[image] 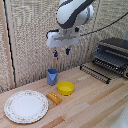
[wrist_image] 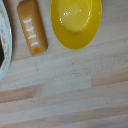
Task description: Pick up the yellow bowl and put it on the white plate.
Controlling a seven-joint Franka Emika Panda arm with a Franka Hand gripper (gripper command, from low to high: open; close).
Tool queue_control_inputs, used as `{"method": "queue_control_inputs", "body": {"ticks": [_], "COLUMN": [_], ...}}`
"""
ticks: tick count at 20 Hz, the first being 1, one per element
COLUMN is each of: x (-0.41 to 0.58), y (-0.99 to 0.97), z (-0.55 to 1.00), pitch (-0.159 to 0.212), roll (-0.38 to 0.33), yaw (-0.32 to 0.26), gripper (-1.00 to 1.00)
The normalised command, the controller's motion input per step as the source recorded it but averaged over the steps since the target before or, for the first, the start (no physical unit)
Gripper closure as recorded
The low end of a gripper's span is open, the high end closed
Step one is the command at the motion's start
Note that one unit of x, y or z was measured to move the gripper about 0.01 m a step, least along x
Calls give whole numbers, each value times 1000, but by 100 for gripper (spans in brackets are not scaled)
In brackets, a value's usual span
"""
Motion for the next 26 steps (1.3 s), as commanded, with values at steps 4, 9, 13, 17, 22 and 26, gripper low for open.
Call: {"method": "queue_control_inputs", "body": {"ticks": [4,9,13,17,22,26], "x": [-335,-327,-98,13,17,2], "y": [-531,-505,-261,-152,-147,-279], "z": [-444,-503,-469,-521,-525,-528], "pitch": [69,82,52,26,33,17], "roll": [17,2,0,-2,-12,-7], "yaw": [-34,-29,-3,14,25,68], "gripper": [-100,-100,-100,-100,-100,-100]}}
